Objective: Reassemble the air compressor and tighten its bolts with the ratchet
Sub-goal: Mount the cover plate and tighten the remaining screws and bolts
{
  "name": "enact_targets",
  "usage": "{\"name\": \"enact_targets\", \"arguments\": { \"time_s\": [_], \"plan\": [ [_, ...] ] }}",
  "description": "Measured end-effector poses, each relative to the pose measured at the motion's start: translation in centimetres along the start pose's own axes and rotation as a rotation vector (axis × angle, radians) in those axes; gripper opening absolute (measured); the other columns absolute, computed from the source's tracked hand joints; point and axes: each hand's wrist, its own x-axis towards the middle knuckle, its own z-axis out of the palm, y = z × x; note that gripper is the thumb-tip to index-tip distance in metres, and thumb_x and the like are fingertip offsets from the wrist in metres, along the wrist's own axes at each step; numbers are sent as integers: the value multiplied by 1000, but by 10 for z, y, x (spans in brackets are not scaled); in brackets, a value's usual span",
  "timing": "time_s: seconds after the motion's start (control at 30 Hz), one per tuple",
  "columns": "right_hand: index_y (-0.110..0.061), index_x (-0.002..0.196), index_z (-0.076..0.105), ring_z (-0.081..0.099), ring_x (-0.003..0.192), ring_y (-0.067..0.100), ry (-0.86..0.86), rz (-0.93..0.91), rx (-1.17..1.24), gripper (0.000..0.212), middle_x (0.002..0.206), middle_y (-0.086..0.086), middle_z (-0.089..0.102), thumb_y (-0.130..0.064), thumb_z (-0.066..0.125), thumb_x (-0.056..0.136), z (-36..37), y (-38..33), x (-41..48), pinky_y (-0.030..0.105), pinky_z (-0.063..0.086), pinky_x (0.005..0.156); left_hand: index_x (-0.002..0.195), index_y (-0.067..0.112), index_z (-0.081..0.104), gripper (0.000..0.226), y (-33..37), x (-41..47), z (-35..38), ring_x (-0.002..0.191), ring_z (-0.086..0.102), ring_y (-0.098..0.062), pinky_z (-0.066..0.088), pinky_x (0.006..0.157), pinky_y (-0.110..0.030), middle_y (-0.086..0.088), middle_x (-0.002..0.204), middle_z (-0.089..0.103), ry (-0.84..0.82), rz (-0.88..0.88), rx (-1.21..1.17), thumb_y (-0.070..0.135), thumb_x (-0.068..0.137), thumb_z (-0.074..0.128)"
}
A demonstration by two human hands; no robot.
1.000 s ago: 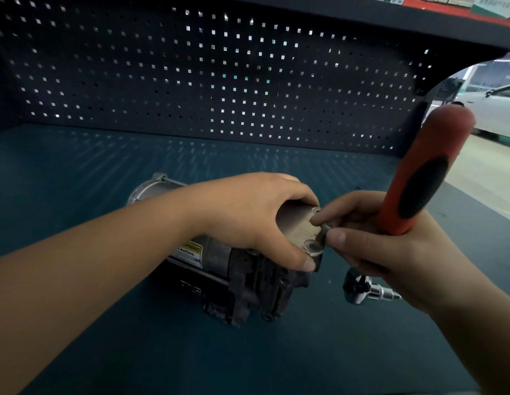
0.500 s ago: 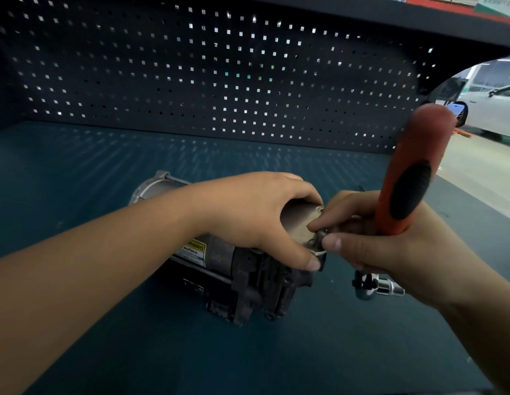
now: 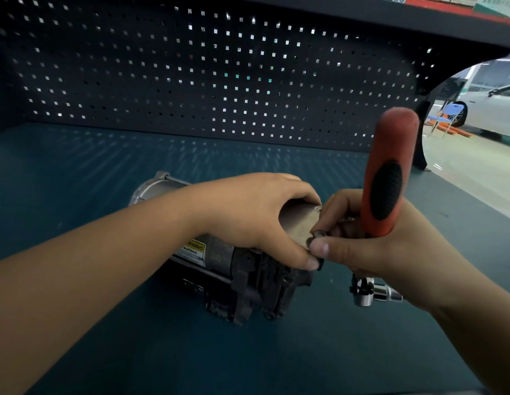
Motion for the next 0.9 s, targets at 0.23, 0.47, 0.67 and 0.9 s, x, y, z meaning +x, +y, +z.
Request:
{"name": "enact_targets", "arguments": {
  "time_s": [0.23,0.47,0.67,0.9],
  "plan": [
    [-23,64,67,45,44,1,15,-33,-1,19,55,-3,53,-30,84,59,1,4,0,8,34,44,111,40,52,62,1,0,0,99,50,4,45,88,-25,25,100,50,-1,-17,6,60,55,68],
    [-24,79,71,38,45,2,6,-43,39,28,61,-1,43,-37,79,55,1,7,0,11,33,43,98,44,51,42,1,-1,-1,92,51,4,42,76,-19,23,97,51,-8,5,-34,49,65,77],
    [-16,74,72,37,39,1,-13,-32,101,15,50,-11,44,-19,80,61,1,7,-1,10,30,41,115,37,53,56,0,0,-1,99,51,3,45,86,-24,23,103,50,-11,-1,-24,50,66,77],
    [-18,68,71,45,51,9,33,-86,16,10,61,17,50,-23,78,63,4,7,1,15,36,51,115,36,54,59,0,-1,0,99,52,1,46,89,-31,21,103,51,-10,2,-33,52,62,74]
  ]
}}
